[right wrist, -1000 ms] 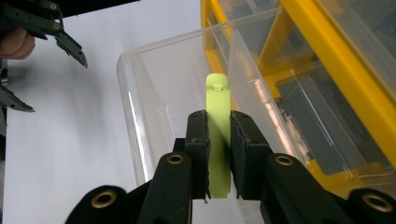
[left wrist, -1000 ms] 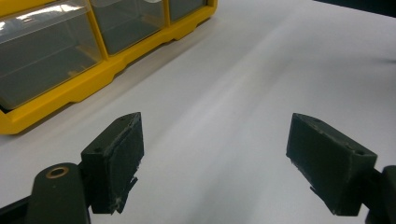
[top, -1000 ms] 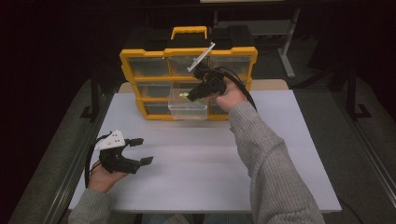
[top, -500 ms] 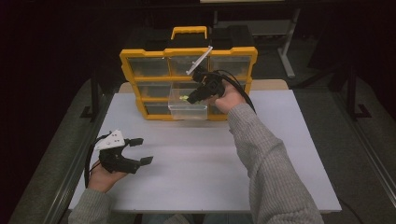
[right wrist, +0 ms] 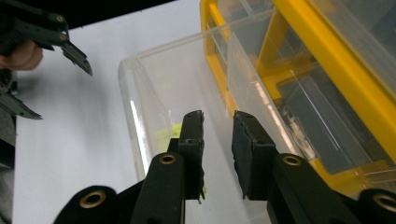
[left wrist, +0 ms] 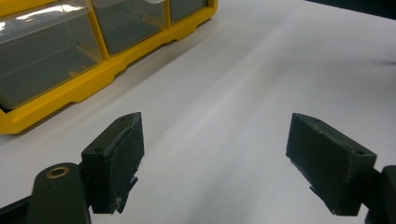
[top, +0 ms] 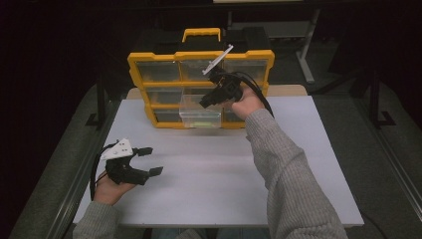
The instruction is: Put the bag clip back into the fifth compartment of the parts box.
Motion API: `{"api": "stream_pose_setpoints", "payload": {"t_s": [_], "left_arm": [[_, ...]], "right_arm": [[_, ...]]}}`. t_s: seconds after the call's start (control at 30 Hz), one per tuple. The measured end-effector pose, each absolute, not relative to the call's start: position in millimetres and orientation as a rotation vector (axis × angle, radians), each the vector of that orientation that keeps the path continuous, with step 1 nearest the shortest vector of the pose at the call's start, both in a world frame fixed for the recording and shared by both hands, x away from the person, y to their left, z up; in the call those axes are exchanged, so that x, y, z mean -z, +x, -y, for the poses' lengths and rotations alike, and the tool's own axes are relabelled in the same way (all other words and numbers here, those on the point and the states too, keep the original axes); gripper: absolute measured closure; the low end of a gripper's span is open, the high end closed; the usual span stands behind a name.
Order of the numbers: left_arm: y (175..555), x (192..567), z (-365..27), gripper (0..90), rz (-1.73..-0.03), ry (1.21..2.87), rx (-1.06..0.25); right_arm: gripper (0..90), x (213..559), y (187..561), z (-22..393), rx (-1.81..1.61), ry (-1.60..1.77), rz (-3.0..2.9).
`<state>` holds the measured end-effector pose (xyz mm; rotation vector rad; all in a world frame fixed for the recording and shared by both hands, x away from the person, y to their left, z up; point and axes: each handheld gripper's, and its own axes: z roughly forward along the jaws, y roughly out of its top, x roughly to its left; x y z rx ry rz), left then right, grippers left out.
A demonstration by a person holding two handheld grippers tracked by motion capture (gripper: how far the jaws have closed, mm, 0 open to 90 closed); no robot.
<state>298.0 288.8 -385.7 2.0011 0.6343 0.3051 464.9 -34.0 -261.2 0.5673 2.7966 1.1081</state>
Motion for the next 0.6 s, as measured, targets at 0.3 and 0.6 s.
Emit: {"api": "stream_pose_setpoints", "payload": {"t_s": [0.3,0.6], "left_arm": [[299.8,386.1,-289.5,19.1,-0.621,2.005,-0.303],[299.0,386.4,-289.1,19.1,-0.632,1.989,-0.298]], "right_arm": [[65.2,246.5,455.6,40.7,-1.239,0.547,-2.776],[70.6,232.8,437.6,45.1,-1.273,0.489,-2.774]]}}
